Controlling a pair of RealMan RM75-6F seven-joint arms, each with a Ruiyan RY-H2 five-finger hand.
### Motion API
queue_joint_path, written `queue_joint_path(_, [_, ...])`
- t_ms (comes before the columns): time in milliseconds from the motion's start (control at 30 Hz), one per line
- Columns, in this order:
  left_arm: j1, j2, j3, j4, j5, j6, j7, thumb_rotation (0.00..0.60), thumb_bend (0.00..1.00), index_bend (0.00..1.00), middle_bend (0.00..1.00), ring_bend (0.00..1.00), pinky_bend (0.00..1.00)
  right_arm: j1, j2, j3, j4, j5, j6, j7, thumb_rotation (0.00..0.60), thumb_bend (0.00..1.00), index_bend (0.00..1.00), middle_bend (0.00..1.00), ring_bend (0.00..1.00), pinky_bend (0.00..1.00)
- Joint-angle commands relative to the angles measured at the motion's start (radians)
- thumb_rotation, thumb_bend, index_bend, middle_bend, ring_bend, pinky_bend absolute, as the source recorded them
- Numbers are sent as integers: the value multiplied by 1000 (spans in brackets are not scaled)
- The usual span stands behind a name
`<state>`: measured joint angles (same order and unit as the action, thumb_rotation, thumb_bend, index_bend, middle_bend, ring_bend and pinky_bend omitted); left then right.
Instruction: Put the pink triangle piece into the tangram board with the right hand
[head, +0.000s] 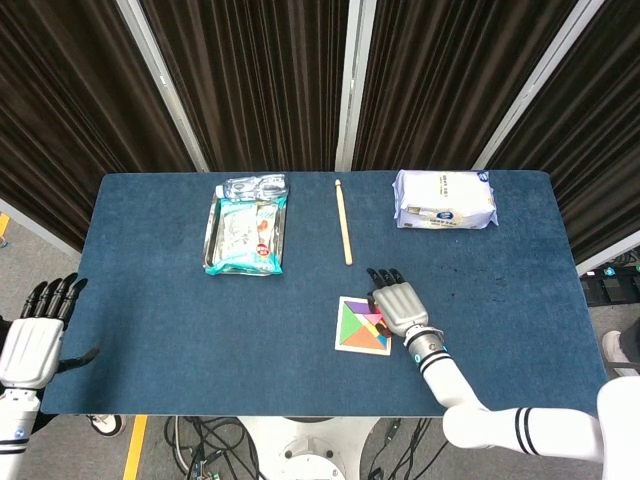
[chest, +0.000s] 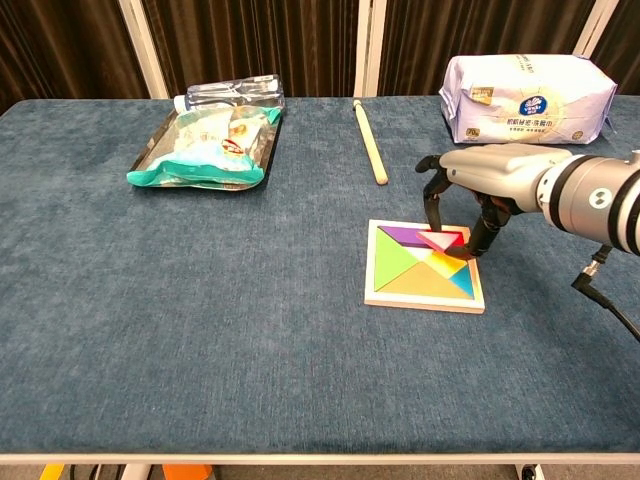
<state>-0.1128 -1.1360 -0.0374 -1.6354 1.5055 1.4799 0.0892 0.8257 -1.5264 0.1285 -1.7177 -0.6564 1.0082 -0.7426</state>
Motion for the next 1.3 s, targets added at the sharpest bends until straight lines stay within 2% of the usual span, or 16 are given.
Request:
queue_joint_path(33, [1,-2,0,6,0,1,-7,600,0,32,0,0,0,14,-22,9,-16,44,40,-26,600,226,568,0,0,0])
queue_joint_path(233, [2,0,-3,22,0,4,-30,600,0,33,0,0,0,32,-54,25,-48,122,130,-77,600,225,568,0,0,0])
queue_joint_path(567, [3,-3,-3,38,1,5,-50,600,0,33,0,0,0,64,-90,34,-56,195,184,-136,600,226,568,0,0,0])
queue_joint_path(1300, [11,-6,-2,51,2,12,-67,600,0,43,0,0,0,93,-154,43,-32,252,257,-199,600,230,568,0,0,0])
